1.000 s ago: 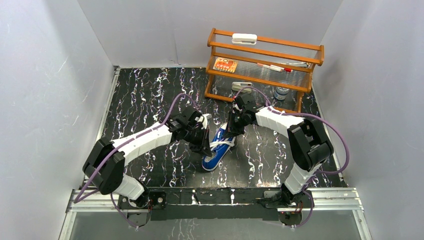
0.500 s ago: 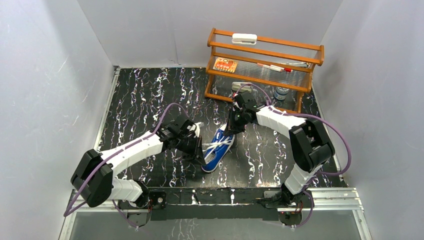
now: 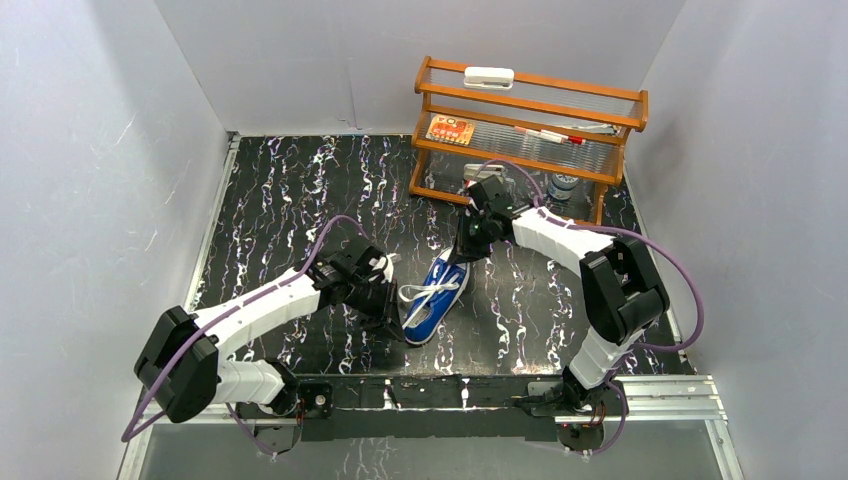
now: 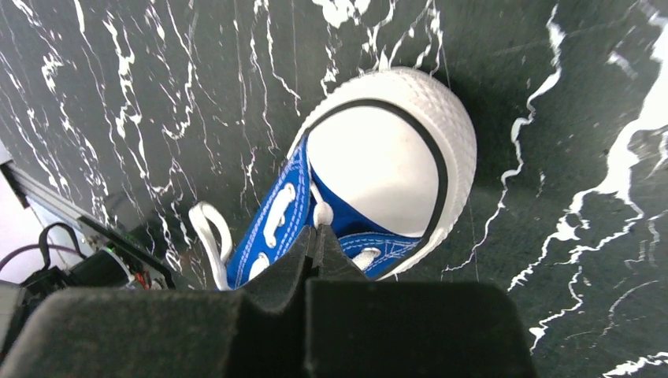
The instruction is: Tie the shoes
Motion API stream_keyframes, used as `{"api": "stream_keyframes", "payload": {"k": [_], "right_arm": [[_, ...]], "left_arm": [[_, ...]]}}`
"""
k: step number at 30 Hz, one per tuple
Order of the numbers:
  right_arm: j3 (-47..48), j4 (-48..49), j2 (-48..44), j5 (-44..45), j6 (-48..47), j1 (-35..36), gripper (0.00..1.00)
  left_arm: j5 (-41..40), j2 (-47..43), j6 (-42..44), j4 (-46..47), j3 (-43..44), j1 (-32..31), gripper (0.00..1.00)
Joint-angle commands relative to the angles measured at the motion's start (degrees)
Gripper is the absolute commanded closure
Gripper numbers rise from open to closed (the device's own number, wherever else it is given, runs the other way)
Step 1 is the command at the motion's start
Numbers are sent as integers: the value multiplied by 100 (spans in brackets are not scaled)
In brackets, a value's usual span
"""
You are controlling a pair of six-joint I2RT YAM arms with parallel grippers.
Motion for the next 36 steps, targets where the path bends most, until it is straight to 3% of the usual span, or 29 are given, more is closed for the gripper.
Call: {"api": "stream_keyframes", "payload": {"k": [1, 21, 30, 34, 36], "right_arm": [[709, -331, -28, 542, -260, -40, 100], [484, -966, -233, 2037, -285, -249, 100], [826, -895, -39, 2500, -1240, -386, 99], [1240, -1667, -1, 1968, -1904, -394, 63], [1139, -1891, -224, 1041, -2257, -401, 45]], "left_arm": [[225, -146, 4, -241, -82, -19, 100], [122, 5, 29, -151, -12, -21, 100], [26, 123, 42, -126, 147, -19, 96], [-211, -14, 159, -381, 349, -17, 62], [-421, -229, 272, -562, 475, 10, 49]]}}
